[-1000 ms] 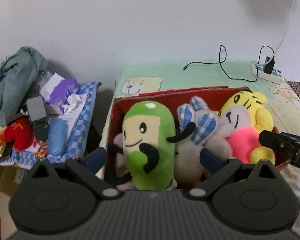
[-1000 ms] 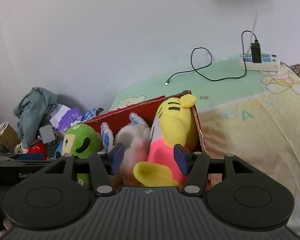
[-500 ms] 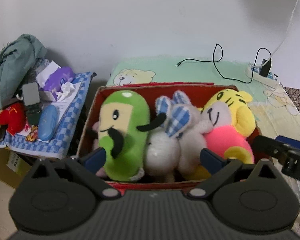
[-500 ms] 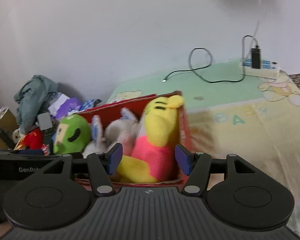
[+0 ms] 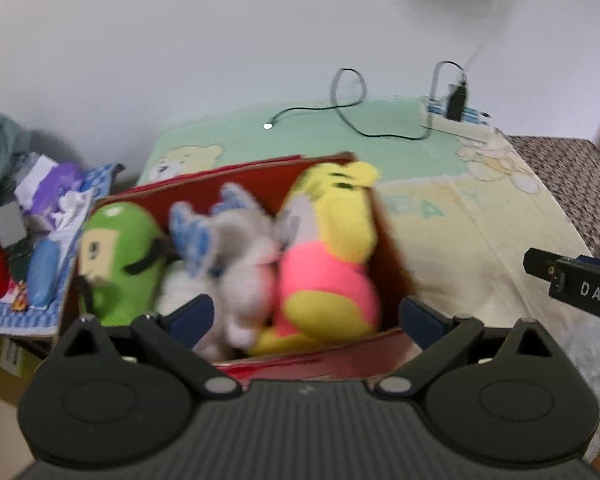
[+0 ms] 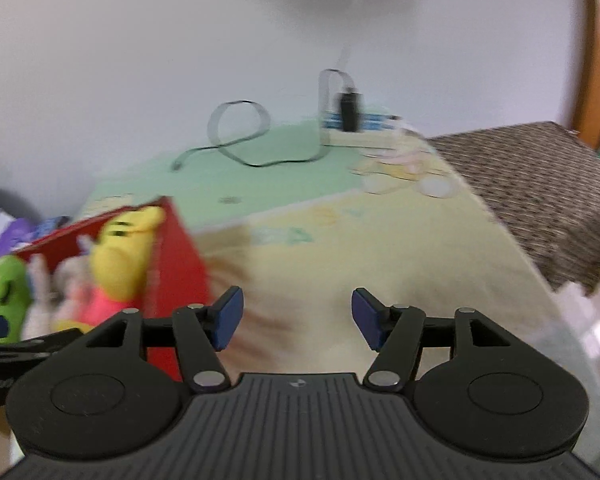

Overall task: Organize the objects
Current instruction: 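Withdraw the right gripper up and away from the red box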

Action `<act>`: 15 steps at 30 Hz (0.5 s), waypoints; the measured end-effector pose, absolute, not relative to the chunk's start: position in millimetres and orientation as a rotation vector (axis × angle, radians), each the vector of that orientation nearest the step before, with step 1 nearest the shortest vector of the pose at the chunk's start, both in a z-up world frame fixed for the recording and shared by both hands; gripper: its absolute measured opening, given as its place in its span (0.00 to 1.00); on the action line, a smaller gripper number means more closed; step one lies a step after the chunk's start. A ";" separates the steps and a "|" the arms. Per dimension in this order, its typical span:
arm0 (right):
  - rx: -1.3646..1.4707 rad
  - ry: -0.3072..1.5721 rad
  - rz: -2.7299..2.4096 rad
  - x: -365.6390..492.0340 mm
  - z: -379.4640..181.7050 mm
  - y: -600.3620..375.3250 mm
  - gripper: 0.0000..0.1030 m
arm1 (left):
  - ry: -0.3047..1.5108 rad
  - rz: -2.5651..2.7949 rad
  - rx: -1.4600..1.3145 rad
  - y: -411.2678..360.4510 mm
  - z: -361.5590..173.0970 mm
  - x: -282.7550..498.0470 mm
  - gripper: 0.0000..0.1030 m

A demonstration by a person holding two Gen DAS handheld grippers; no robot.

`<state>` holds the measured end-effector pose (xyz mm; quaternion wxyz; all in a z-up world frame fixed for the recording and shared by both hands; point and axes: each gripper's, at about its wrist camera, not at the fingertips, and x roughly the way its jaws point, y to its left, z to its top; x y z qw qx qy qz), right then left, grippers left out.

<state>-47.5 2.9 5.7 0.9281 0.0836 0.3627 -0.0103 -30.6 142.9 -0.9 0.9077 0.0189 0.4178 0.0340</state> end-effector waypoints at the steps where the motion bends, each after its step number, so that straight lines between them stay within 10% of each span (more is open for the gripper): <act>1: 0.168 0.747 -0.042 -47.9 4.6 -3.1 0.63 | 0.868 0.056 0.041 137.2 -2.0 -29.2 0.95; 15: 0.159 0.783 -0.095 -50.2 -3.3 -38.5 0.67 | 0.927 0.042 0.054 97.8 -12.9 -26.2 0.95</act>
